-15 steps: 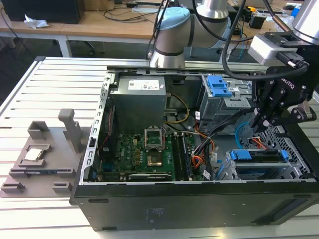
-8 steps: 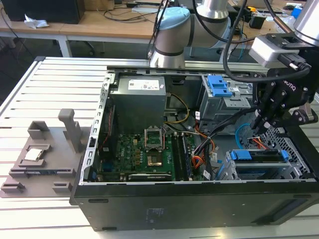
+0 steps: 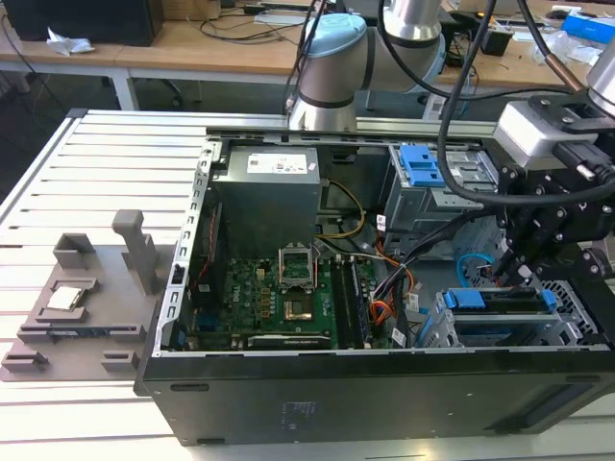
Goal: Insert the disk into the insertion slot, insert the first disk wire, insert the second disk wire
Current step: 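Insert the second disk wire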
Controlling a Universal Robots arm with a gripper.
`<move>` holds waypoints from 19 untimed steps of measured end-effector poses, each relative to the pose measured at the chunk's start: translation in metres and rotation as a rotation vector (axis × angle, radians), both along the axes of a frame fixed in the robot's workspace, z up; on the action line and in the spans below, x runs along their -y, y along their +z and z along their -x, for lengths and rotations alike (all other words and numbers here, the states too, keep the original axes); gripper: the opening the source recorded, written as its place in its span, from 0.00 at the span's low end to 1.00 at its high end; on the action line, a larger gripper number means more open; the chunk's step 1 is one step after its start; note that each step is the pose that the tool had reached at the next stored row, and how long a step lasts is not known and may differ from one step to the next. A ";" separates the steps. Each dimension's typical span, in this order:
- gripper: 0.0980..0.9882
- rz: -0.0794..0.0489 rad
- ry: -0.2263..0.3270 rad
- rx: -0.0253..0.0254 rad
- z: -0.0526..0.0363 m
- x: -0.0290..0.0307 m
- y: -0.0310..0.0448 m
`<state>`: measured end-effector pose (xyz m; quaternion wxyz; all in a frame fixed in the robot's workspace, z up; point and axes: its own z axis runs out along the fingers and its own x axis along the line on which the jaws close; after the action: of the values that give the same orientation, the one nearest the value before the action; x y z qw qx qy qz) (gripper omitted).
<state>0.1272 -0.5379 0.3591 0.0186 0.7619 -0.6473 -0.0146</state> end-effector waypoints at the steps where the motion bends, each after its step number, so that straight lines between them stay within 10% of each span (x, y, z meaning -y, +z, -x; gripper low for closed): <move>1: 0.07 0.000 -0.007 0.0001 -0.0002 0.0000 -0.0027; 19: 0.07 0.000 -0.052 0.0000 -0.0053 0.0032 -0.0222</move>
<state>0.1326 -0.5410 0.3369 0.0182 0.7447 -0.6669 -0.0150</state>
